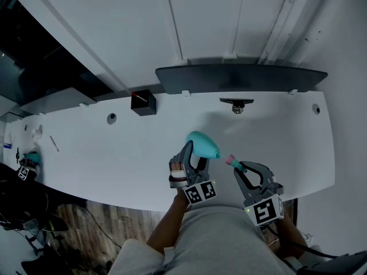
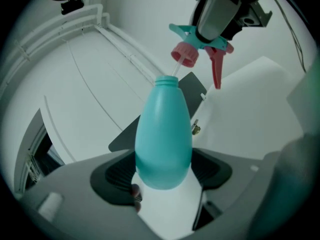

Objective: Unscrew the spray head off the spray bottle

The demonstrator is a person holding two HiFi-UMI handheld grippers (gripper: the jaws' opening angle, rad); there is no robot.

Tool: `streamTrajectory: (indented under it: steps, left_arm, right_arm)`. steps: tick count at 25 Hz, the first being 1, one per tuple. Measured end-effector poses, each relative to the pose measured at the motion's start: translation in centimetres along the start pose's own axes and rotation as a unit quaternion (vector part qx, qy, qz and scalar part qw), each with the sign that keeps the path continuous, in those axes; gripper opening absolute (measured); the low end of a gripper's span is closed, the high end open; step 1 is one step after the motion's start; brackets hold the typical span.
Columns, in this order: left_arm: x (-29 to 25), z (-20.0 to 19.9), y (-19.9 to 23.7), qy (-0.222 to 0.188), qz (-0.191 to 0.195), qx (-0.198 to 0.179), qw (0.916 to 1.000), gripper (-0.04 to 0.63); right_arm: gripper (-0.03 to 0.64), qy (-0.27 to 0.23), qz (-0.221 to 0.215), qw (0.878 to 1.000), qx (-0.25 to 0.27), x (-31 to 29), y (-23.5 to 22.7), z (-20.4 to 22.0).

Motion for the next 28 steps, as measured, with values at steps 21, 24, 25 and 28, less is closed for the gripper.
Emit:
streamTrajectory:
  steps: [21,24,25,28]
  left_arm:
    - [4.4,0.2,4.5,-0.002,0.081,0.32,0.9438,0.344]
    - [5.3,0.0,4.1,-0.014,0.105,0.318,0.9421,0.344]
    - [5.7,0.1,3.9,-0.015,0.111,0.317,0.9416,0.344]
    - [6.7,0.2,3.2,-0.019,0.129,0.317,0.9395,0.344]
  right_arm:
    - [0.077,-0.051,0.156,0.981,-0.107,-0.1,0.5,2.9]
    - [0.077,-0.046,0.162,0.976,-0.136,-1.1,1.9,2.6]
    - [0.077,-0.044,0.163,0.976,-0.136,-1.2,2.3,2.5]
    - [0.078,-0.036,0.169,0.976,-0.134,-0.7,3.2,2.6]
Point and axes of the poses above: the fingertips, and each gripper's own axes: x backward along the fingers, y to its left, z out of its underside, the point moved 9 cm from there along x, backward along the fingers, and after that the axes turned 8 degrees about x, right-handed, at the moved point
